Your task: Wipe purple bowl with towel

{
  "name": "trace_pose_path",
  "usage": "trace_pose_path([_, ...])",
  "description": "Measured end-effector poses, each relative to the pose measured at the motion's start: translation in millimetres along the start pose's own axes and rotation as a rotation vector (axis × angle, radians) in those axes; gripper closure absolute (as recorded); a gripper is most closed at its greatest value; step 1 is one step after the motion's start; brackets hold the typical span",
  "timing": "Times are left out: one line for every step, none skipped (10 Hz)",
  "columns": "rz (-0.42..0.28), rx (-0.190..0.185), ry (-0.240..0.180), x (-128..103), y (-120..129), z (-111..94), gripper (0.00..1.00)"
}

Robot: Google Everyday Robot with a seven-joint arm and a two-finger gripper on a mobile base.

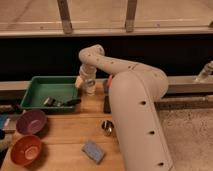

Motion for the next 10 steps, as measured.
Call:
trace_pose_path([0.005,0.006,0.003,1.2,-1.2,-0.4,0.58])
trace_pose_path([0.01,0.012,0.004,1.8,-2.2,-1.6,0.68])
trace_pose_path([0.014,0.019,0.002,1.8,-2.8,-3.7,0.8])
trace_pose_path([0.017,0.025,0.0,1.4,-3.4,-6.3,0.89])
trace_pose_path([0.017,0.031,-0.004,0.7,-3.7,-9.6,0.97])
trace_pose_path([0.016,0.036,-0.007,0.2,-3.8,-12.6,1.0])
trace_pose_path([0.013,0.045,-0.012,-0.8,-3.7,-17.8,1.0])
trace_pose_path([0.01,0.053,-0.016,-1.3,-3.7,-21.7,1.0])
trace_pose_path([0.01,0.062,-0.021,-1.7,-3.8,-25.4,1.0])
trace_pose_path([0.016,0.076,-0.036,-2.1,-3.9,-33.5,1.0])
